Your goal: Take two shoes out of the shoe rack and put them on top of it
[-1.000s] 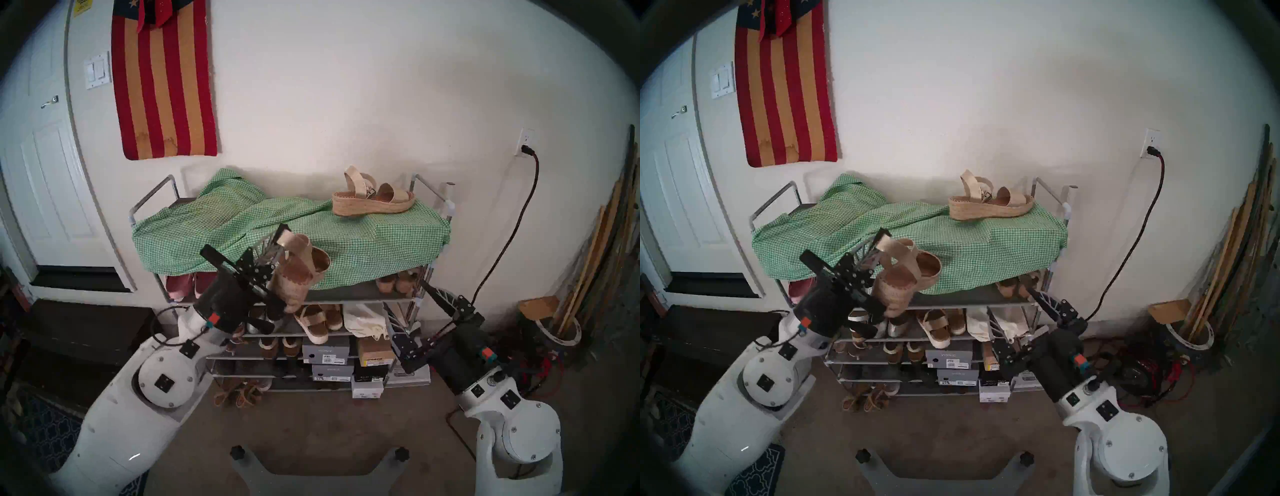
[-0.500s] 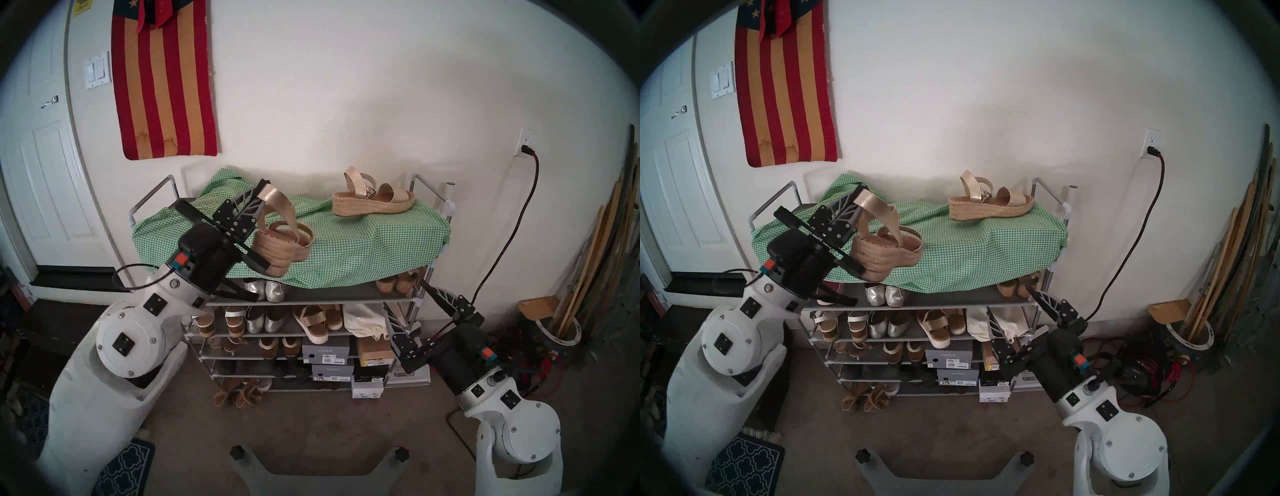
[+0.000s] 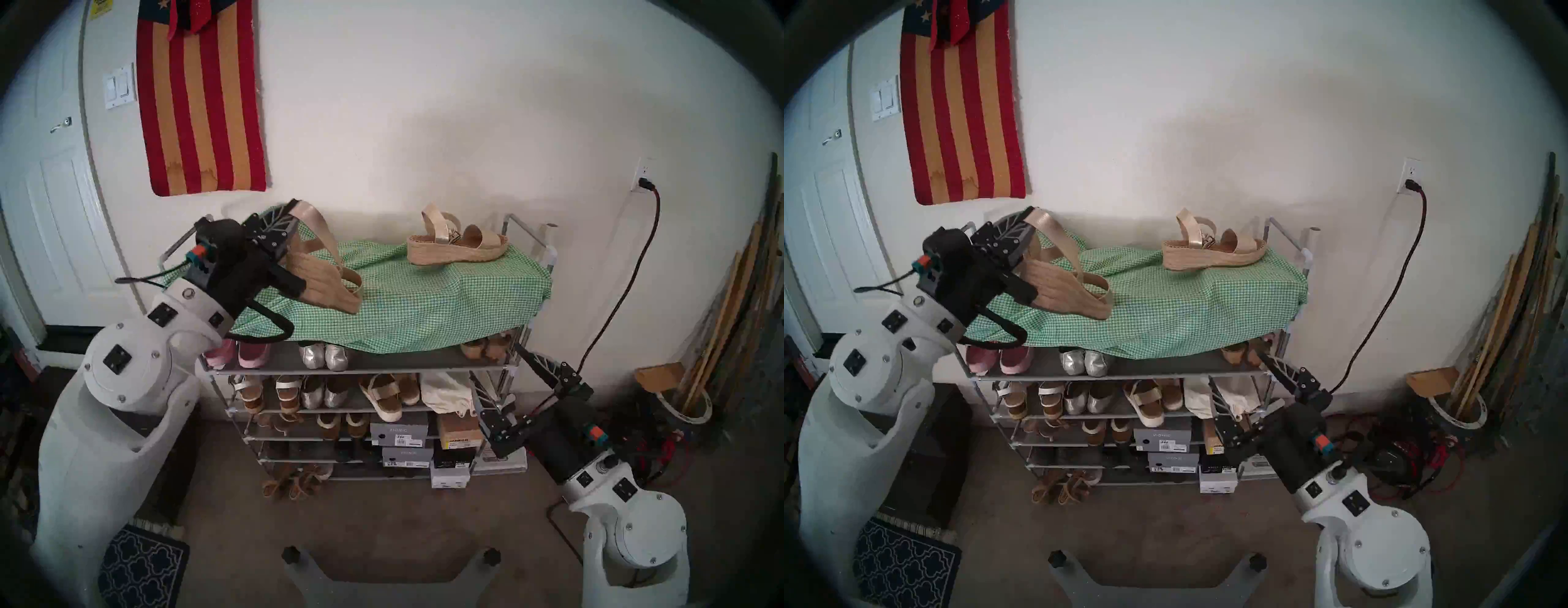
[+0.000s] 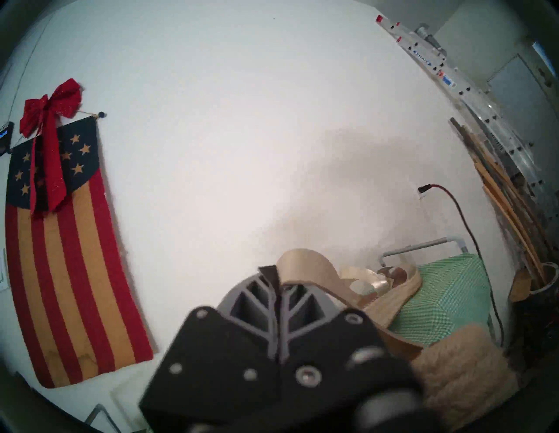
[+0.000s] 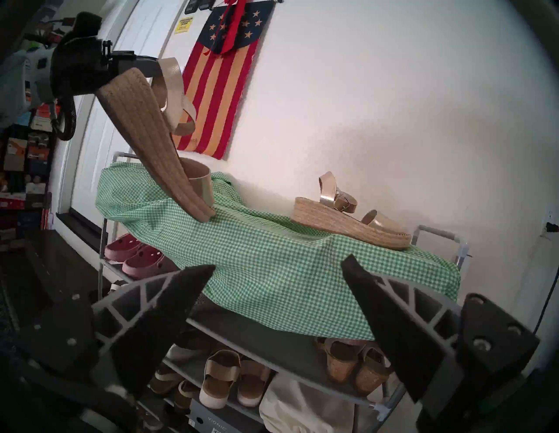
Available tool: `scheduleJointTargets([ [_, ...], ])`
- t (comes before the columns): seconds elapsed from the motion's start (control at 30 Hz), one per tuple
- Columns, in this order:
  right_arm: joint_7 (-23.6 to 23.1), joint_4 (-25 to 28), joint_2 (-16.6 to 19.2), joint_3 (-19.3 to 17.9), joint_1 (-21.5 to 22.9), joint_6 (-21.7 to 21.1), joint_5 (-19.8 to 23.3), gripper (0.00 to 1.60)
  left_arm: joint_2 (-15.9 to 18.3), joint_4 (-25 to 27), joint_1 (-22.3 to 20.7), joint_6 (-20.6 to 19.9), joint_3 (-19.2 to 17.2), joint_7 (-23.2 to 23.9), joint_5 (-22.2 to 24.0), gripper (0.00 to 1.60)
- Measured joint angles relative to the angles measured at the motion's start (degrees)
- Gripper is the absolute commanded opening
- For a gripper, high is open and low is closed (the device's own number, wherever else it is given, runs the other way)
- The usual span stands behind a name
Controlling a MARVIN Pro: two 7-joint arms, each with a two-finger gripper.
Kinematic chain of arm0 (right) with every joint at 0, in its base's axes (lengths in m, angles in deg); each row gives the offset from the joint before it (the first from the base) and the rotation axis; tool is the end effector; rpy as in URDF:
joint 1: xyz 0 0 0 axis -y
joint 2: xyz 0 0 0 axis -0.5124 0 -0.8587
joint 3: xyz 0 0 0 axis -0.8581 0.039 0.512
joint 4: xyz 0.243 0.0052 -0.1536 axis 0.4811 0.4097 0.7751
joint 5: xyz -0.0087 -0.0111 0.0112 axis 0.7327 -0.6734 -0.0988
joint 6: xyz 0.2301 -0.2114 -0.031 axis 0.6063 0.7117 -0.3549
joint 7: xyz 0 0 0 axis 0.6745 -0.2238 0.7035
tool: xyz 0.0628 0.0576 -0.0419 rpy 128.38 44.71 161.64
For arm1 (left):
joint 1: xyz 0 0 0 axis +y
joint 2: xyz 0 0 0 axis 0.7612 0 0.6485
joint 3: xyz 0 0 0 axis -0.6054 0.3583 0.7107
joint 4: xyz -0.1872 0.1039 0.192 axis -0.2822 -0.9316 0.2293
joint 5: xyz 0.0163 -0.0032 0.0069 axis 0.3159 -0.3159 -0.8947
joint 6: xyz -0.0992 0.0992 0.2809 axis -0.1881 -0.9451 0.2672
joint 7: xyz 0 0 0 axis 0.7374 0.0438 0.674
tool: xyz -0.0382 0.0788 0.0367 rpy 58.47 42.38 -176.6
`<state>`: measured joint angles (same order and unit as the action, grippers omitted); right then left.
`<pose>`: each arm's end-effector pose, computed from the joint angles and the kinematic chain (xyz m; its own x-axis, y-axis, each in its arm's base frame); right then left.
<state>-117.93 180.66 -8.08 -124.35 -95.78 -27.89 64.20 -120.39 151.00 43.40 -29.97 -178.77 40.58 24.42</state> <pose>0.2355 0.0049 -0.1994 -0.2332 0.2101 0.9495 0.3857 -0.8763 0.2887 0.3420 0.0297 -0.0449 -0.4924 -0.2668 0.8285 -0.2365 -0.8750 -0.4223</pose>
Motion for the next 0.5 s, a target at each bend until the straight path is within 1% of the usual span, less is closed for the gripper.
scheduleJointTargets([
  [0.13,0.0,0.0,0.0,0.0,0.0,0.0,-0.1,1.6,0.0,-1.2,-2.3,-1.6,-0.7,-0.9,0.7,0.0],
  [0.5,0.0,0.0,0.0,0.0,0.0,0.0,-0.2,1.6,0.1,-5.2,-9.1,-4.5,-0.9,-3.5,1.2,0.0],
])
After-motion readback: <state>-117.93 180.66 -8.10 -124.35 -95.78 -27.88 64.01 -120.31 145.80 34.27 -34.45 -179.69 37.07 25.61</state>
